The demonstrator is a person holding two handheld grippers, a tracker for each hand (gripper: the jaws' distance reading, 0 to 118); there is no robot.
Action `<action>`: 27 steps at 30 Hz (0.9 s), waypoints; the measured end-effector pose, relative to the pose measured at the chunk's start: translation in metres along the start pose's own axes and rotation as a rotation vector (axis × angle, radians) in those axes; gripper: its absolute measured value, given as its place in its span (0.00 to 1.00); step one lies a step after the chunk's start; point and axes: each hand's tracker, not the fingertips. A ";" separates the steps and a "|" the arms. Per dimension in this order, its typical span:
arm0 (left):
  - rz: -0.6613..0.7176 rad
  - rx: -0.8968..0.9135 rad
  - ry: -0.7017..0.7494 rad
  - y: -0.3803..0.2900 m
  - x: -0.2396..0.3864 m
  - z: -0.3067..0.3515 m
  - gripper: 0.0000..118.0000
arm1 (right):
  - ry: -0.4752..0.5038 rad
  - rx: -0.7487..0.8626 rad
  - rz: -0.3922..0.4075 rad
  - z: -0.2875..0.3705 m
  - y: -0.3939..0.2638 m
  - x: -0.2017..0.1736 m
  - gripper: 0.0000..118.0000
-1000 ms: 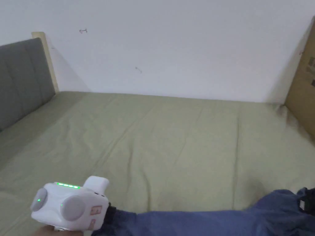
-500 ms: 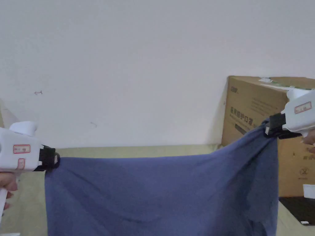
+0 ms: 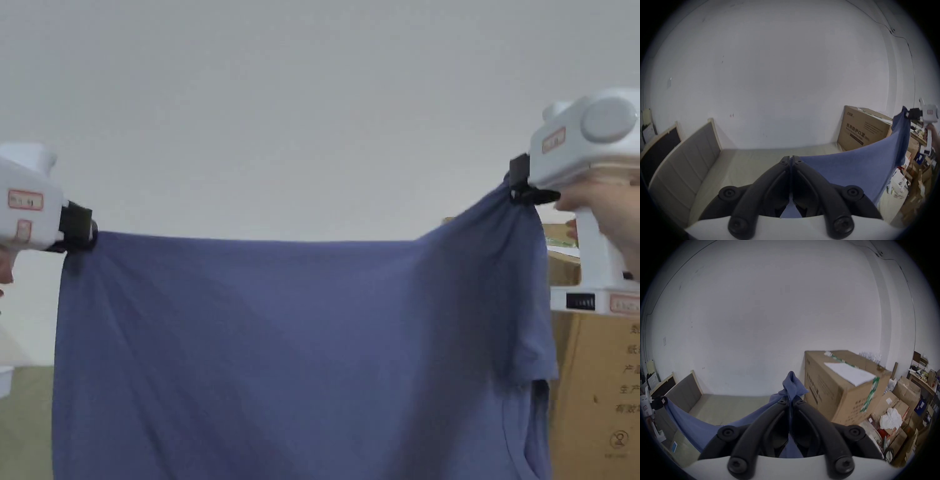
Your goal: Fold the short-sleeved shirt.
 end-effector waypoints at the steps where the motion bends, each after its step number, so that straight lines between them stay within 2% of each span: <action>1: -0.018 0.012 0.019 0.006 0.000 -0.008 0.00 | -0.004 0.019 0.008 -0.006 0.009 -0.003 0.03; 6: 0.030 0.074 0.042 0.031 -0.005 -0.048 0.00 | -0.058 0.115 0.037 -0.039 0.047 -0.018 0.03; 9: 0.030 0.099 0.068 0.034 -0.005 -0.064 0.00 | -0.104 0.169 0.113 -0.052 0.055 -0.029 0.03; 12: 0.017 0.080 0.104 0.022 0.000 -0.085 0.00 | -0.109 0.142 0.127 -0.069 0.040 -0.035 0.03; 14: -0.016 0.023 0.113 0.005 -0.008 -0.113 0.00 | -0.093 0.055 0.138 -0.089 0.014 -0.038 0.03; 16: -0.007 -0.042 0.073 -0.027 -0.006 -0.130 0.00 | -0.085 -0.009 0.149 -0.112 -0.030 -0.041 0.03; 19: 0.070 -0.186 0.040 -0.125 0.006 -0.153 0.00 | -0.060 -0.156 0.155 -0.142 -0.140 -0.046 0.03; 20: 0.100 -0.254 0.025 -0.163 0.009 -0.157 0.00 | -0.026 -0.233 0.155 -0.150 -0.184 -0.046 0.03; 22: 0.165 -0.337 0.014 -0.241 0.023 -0.149 0.00 | 0.010 -0.349 0.109 -0.148 -0.275 -0.044 0.03; 24: 0.263 -0.425 -0.058 -0.319 0.034 -0.132 0.00 | -0.022 -0.502 0.030 -0.132 -0.372 -0.040 0.03; 26: 0.205 -0.491 -0.049 -0.377 0.047 -0.101 0.00 | 0.014 -0.632 -0.059 -0.112 -0.446 -0.029 0.03; 27: 0.189 -0.519 -0.061 -0.399 0.051 -0.085 0.00 | 0.060 -0.654 -0.077 -0.095 -0.474 -0.021 0.03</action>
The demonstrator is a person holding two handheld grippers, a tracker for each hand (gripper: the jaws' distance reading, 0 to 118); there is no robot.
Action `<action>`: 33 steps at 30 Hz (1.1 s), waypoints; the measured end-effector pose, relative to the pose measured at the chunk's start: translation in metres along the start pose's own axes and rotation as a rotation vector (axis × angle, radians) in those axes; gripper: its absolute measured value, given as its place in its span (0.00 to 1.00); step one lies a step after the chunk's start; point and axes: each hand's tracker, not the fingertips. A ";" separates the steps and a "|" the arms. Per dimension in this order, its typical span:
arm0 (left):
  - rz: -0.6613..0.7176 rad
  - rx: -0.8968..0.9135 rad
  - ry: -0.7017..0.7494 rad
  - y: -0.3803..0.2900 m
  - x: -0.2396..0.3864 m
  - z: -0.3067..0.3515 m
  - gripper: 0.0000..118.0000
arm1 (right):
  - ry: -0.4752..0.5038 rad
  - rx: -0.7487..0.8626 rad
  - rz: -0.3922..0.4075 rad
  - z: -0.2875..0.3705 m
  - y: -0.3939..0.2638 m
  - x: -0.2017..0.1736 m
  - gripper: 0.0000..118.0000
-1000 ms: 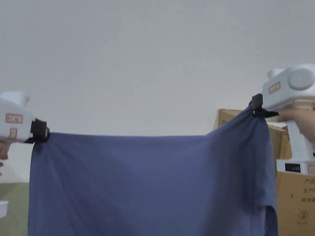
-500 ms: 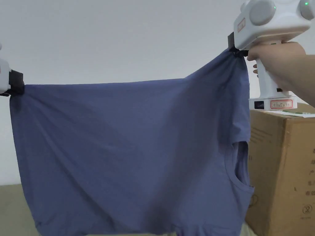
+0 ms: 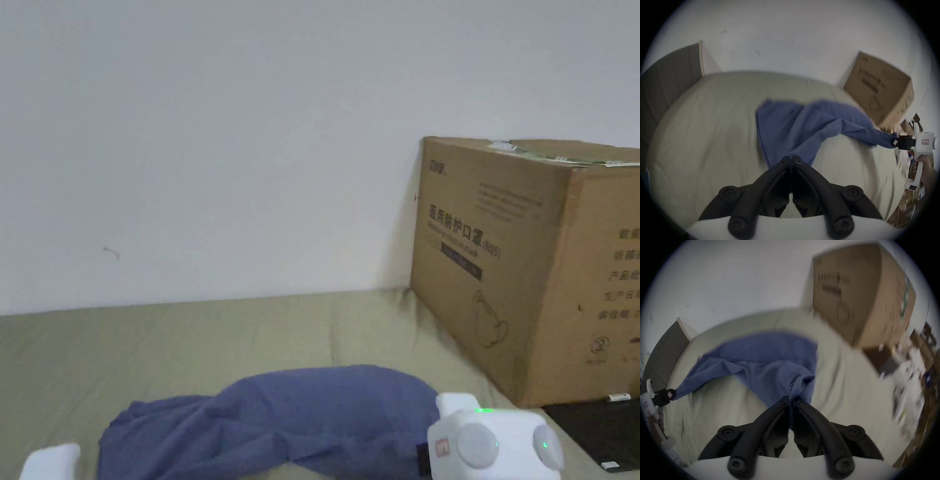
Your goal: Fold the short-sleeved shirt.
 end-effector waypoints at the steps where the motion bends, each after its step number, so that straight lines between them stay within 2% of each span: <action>1: 0.013 0.001 -0.012 -0.022 -0.001 0.008 0.00 | -0.023 -0.011 0.024 0.003 -0.025 0.006 0.03; 2: 0.006 -0.017 -0.021 -0.043 -0.011 0.015 0.00 | -0.028 -0.003 0.009 0.015 -0.053 0.015 0.03; 3: 0.029 -0.001 -0.047 -0.063 -0.015 0.029 0.00 | 0.066 -0.005 -0.030 0.027 -0.075 0.025 0.03; 4: 0.022 0.002 -0.042 -0.078 -0.017 0.043 0.00 | 0.087 -0.028 -0.005 0.040 -0.095 0.034 0.03; 5: 0.025 -0.009 -0.050 -0.095 -0.021 0.060 0.00 | 0.074 -0.028 0.011 0.056 -0.117 0.043 0.03; 7: 0.011 -0.015 -0.057 -0.122 -0.029 0.091 0.00 | 0.107 -0.031 0.071 0.088 -0.156 0.061 0.03; 9: -0.004 -0.013 -0.040 -0.148 -0.036 0.122 0.00 | 0.097 -0.030 0.094 0.119 -0.195 0.082 0.03; 13: -0.016 -0.015 -0.041 -0.185 -0.048 0.174 0.00 | 0.087 -0.031 0.091 0.168 -0.248 0.111 0.03; 17: -0.007 0.004 -0.021 -0.206 -0.060 0.208 0.00 | 0.034 -0.029 0.021 0.194 -0.275 0.125 0.03; 19: 0.030 0.007 -0.028 -0.213 -0.061 0.217 0.00 | 0.053 -0.037 -0.034 0.197 -0.281 0.131 0.03; 23: 0.008 0.000 -0.020 -0.221 -0.061 0.216 0.01 | 0.048 -0.048 -0.006 0.188 -0.279 0.126 0.03; 24: 0.004 0.005 -0.018 -0.222 -0.059 0.215 0.03 | 0.042 -0.047 0.001 0.186 -0.278 0.124 0.06; 25: 0.001 0.014 -0.016 -0.221 -0.058 0.216 0.19 | 0.036 -0.048 0.001 0.183 -0.276 0.122 0.20; 26: 0.002 0.030 -0.011 -0.222 -0.055 0.216 0.43 | 0.031 -0.041 -0.015 0.182 -0.274 0.122 0.44; 27: 0.002 0.055 0.006 -0.221 -0.054 0.218 0.73 | 0.026 -0.037 -0.042 0.181 -0.274 0.122 0.75; 28: 0.004 0.061 0.012 -0.221 -0.054 0.220 1.00 | 0.027 -0.030 -0.066 0.181 -0.273 0.122 0.99; 30: 0.019 0.097 0.064 -0.222 -0.048 0.233 0.95 | 0.035 0.072 -0.101 0.193 -0.270 0.118 1.00; 31: 0.016 0.155 0.039 -0.219 -0.046 0.239 0.96 | 0.058 0.137 -0.122 0.202 -0.268 0.114 1.00; 33: 0.025 0.150 0.043 -0.212 -0.041 0.254 0.96 | 0.091 0.201 -0.165 0.220 -0.254 0.105 1.00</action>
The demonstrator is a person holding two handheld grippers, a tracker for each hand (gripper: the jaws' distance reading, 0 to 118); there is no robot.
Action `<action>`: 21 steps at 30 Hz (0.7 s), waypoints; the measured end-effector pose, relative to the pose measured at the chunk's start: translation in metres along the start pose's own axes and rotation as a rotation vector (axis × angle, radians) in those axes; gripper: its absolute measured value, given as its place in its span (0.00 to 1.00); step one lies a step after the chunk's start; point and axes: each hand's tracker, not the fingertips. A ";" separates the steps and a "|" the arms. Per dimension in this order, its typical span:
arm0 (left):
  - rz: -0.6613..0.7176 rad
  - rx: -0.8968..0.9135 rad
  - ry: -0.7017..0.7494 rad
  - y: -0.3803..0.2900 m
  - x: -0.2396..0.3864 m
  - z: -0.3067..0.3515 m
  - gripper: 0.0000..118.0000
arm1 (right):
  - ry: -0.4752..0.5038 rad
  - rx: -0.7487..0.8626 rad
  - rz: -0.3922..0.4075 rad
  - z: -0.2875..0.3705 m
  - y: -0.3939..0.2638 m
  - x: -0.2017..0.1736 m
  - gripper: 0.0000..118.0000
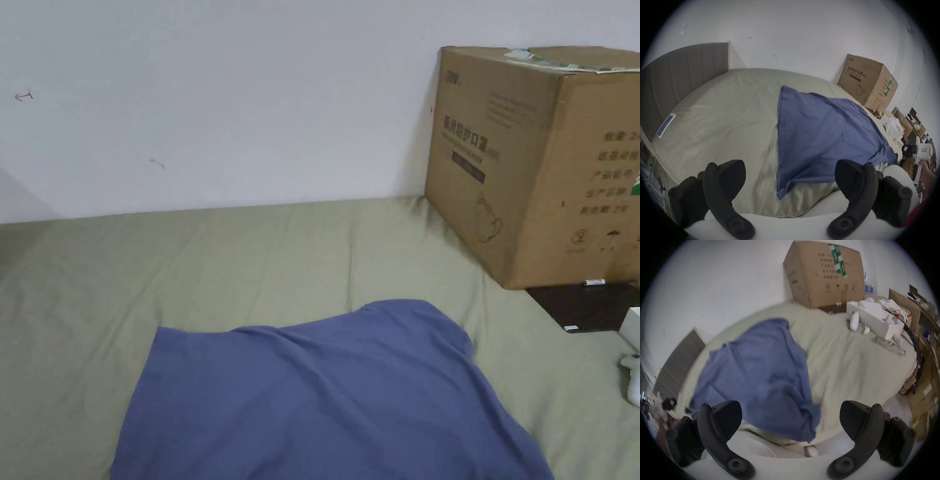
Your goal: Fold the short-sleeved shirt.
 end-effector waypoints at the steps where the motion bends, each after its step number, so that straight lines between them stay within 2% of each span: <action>1: -0.007 0.028 -0.006 0.008 0.017 0.008 0.96 | 0.020 0.021 -0.011 0.008 0.009 -0.009 1.00; 4: -0.048 0.114 -0.036 0.035 0.046 0.036 0.96 | 0.113 0.162 0.005 0.041 0.040 -0.033 1.00; 6: -0.074 0.193 -0.065 0.049 0.051 0.049 0.96 | 0.154 0.296 0.052 0.067 0.055 -0.054 1.00; 7: -0.081 0.226 -0.081 0.056 0.058 0.058 0.91 | 0.171 0.355 0.079 0.077 0.059 -0.064 0.98; 8: -0.069 0.276 -0.103 0.061 0.065 0.066 0.81 | 0.173 0.402 0.102 0.085 0.063 -0.074 0.92; 9: -0.067 0.315 -0.117 0.058 0.049 0.059 0.62 | 0.167 0.439 0.129 0.092 0.065 -0.083 0.75; 10: -0.062 0.328 -0.123 0.061 0.049 0.061 0.21 | 0.144 0.451 0.150 0.094 0.066 -0.088 0.26; 11: -0.063 0.318 -0.113 0.063 0.050 0.061 0.00 | 0.123 0.449 0.173 0.094 0.068 -0.095 0.01; 12: -0.064 0.332 -0.104 0.064 0.050 0.063 0.00 | 0.128 0.439 0.167 0.095 0.068 -0.098 0.01; 14: -0.060 0.277 -0.108 0.069 0.044 0.062 0.00 | 0.199 0.416 0.164 0.093 0.068 -0.097 0.01; 16: -0.043 0.179 -0.072 0.075 0.034 0.054 0.00 | 0.196 0.402 0.181 0.091 0.066 -0.101 0.01; 19: 0.041 -0.259 -0.094 0.086 0.046 0.031 0.00 | 0.194 0.342 0.266 0.081 0.058 -0.108 0.01; 21: -0.013 -0.364 -0.150 0.078 0.020 0.002 0.00 | 0.203 0.290 0.283 0.071 0.053 -0.111 0.01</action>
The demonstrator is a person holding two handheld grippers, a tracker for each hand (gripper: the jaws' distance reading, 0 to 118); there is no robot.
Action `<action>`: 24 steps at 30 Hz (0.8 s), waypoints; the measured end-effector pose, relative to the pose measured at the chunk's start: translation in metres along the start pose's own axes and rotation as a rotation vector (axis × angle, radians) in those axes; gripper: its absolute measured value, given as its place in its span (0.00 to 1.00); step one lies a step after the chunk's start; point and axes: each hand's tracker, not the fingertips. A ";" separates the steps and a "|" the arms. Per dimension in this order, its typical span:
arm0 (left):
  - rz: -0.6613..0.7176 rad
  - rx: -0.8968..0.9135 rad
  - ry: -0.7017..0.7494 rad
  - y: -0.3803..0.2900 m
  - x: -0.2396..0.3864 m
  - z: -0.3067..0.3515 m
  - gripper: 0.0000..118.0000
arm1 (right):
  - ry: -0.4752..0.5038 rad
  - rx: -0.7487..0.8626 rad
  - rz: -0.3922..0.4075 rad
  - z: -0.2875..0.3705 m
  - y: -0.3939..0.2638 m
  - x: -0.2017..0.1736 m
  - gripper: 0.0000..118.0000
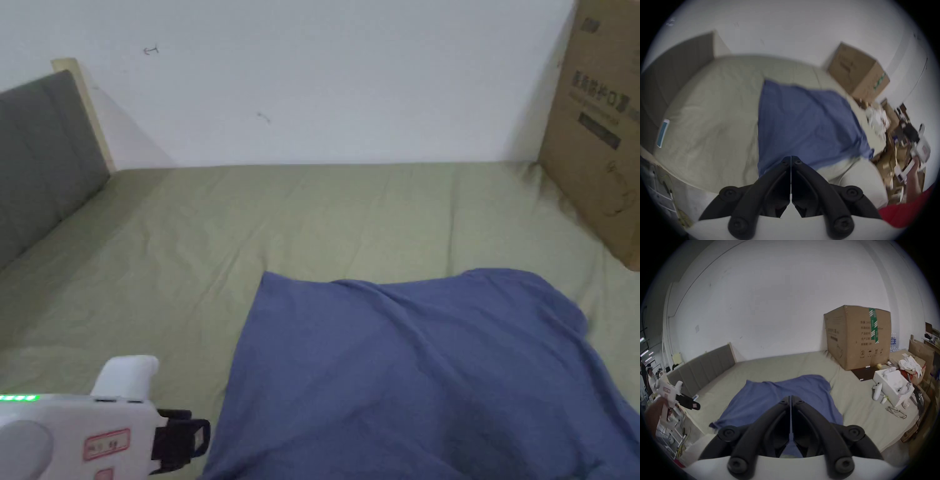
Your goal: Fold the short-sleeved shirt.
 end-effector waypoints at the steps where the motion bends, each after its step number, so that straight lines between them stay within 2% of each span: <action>1: -0.005 -0.002 0.036 -0.003 -0.007 -0.012 0.00 | 0.013 -0.022 -0.002 -0.004 -0.003 -0.001 0.01; 2: 0.012 -0.028 0.076 -0.007 -0.013 -0.026 0.01 | 0.019 -0.031 -0.010 -0.007 -0.006 -0.001 0.01; 3: 0.015 -0.042 0.086 -0.013 -0.019 -0.038 0.09 | 0.026 -0.044 -0.018 -0.010 -0.009 -0.002 0.01; 5: -0.002 -0.057 0.096 -0.023 -0.029 -0.050 0.69 | 0.038 -0.071 -0.038 -0.014 -0.013 0.000 0.01; 6: 0.001 -0.083 0.102 -0.028 -0.032 -0.058 0.94 | 0.043 -0.087 -0.047 -0.017 -0.015 0.001 0.01; 7: 0.028 -0.130 0.074 -0.037 -0.030 -0.066 0.98 | 0.049 -0.101 -0.053 -0.019 -0.016 0.002 0.01; 8: 0.020 -0.132 0.082 -0.042 -0.032 -0.072 0.94 | 0.051 -0.114 -0.057 -0.021 -0.017 0.003 0.01; 9: -0.003 -0.102 0.056 -0.049 -0.032 -0.074 0.94 | 0.052 -0.122 -0.061 -0.023 -0.018 0.004 0.01; 12: 0.046 -0.136 0.088 -0.054 -0.036 -0.091 0.94 | 0.092 -0.116 -0.100 -0.027 -0.019 0.010 0.01; 13: 0.048 -0.148 0.084 -0.056 -0.038 -0.096 0.92 | 0.090 -0.120 -0.108 -0.029 -0.019 0.010 0.01; 14: 0.047 -0.148 0.069 -0.060 -0.038 -0.100 0.80 | 0.082 -0.125 -0.117 -0.032 -0.019 0.011 0.01; 15: 0.038 -0.141 0.065 -0.064 -0.036 -0.102 0.52 | 0.072 -0.127 -0.127 -0.033 -0.019 0.013 0.01; 16: -0.010 -0.113 0.102 -0.056 -0.033 -0.108 0.08 | 0.067 -0.128 -0.134 -0.033 -0.019 0.016 0.01; 17: -0.062 -0.064 0.132 -0.058 -0.029 -0.107 0.04 | 0.063 -0.128 -0.138 -0.033 -0.020 0.021 0.01; 20: -0.003 0.011 0.069 -0.052 -0.022 -0.095 0.04 | 0.048 -0.169 -0.138 -0.030 -0.021 0.041 0.01; 22: -0.002 0.079 0.073 -0.049 -0.017 -0.084 0.04 | -0.024 -0.217 -0.119 -0.027 -0.024 0.058 0.01; 23: -0.051 0.128 0.132 -0.045 -0.016 -0.077 0.04 | -0.037 -0.253 -0.120 -0.029 -0.027 0.070 0.01; 24: -0.057 0.140 0.127 -0.043 -0.012 -0.070 0.04 | -0.043 -0.305 -0.145 -0.032 -0.032 0.083 0.06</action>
